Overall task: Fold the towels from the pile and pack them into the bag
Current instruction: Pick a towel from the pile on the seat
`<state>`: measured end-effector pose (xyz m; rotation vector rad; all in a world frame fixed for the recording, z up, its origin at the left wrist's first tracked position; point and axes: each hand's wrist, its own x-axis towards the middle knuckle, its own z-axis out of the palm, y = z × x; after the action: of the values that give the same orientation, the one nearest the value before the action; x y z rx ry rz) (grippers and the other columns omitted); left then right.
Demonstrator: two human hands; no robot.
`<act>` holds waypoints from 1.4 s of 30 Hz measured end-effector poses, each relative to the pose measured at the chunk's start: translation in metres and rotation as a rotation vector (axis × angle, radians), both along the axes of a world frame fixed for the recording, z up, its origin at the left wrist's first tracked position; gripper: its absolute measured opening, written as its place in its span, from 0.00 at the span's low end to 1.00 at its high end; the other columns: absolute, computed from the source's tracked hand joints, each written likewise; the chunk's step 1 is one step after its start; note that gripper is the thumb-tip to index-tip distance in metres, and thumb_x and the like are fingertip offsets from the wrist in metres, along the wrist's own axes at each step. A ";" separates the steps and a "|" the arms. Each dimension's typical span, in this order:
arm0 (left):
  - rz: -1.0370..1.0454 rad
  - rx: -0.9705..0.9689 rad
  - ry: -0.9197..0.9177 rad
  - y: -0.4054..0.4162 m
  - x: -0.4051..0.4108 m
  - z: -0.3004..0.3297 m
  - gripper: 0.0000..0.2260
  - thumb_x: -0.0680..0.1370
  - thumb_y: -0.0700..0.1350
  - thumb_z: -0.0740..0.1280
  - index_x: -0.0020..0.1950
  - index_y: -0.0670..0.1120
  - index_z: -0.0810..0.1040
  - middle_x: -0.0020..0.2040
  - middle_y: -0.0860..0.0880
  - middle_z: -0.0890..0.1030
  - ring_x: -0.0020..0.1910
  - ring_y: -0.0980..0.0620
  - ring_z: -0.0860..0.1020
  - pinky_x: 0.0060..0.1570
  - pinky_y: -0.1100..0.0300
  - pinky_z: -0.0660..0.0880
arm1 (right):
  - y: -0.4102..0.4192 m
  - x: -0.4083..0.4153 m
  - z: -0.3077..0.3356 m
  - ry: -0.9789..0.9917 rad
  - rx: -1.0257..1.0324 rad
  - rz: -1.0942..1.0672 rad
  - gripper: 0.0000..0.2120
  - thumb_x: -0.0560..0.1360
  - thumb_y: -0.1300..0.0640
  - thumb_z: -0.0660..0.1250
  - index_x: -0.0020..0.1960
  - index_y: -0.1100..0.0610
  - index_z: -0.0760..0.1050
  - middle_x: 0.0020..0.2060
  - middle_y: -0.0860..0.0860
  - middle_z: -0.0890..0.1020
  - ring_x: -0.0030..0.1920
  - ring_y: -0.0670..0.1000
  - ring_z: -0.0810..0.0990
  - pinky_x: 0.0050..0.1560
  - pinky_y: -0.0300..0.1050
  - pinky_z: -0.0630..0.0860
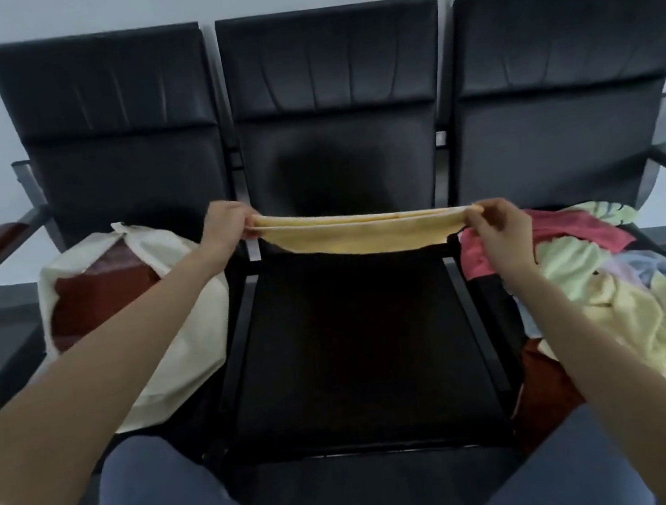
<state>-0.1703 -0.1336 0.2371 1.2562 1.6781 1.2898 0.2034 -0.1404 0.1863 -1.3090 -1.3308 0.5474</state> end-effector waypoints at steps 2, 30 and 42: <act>-0.034 -0.080 0.022 -0.014 -0.003 -0.040 0.16 0.70 0.26 0.56 0.35 0.41 0.80 0.34 0.41 0.78 0.35 0.48 0.78 0.32 0.65 0.78 | -0.021 -0.003 -0.038 -0.016 -0.042 0.002 0.03 0.76 0.62 0.67 0.49 0.60 0.77 0.39 0.54 0.81 0.39 0.43 0.78 0.44 0.38 0.75; -0.792 -0.014 0.731 -0.146 0.172 -0.236 0.19 0.74 0.50 0.72 0.62 0.44 0.75 0.58 0.47 0.75 0.56 0.48 0.72 0.54 0.54 0.70 | -0.155 0.001 -0.170 -0.306 -0.496 0.324 0.11 0.66 0.66 0.77 0.40 0.53 0.80 0.40 0.49 0.80 0.40 0.40 0.80 0.40 0.28 0.75; -0.819 -0.021 0.565 -0.134 0.192 -0.246 0.07 0.79 0.46 0.66 0.54 0.44 0.76 0.49 0.47 0.79 0.43 0.51 0.76 0.38 0.60 0.68 | 0.016 0.001 -0.172 -0.433 -0.721 0.201 0.08 0.74 0.62 0.67 0.53 0.61 0.78 0.45 0.57 0.82 0.46 0.56 0.82 0.51 0.54 0.80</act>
<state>0.0220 -0.2679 -0.0085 2.1197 1.2399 0.4378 0.2041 -0.1248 0.0145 -1.9700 -1.7121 0.9821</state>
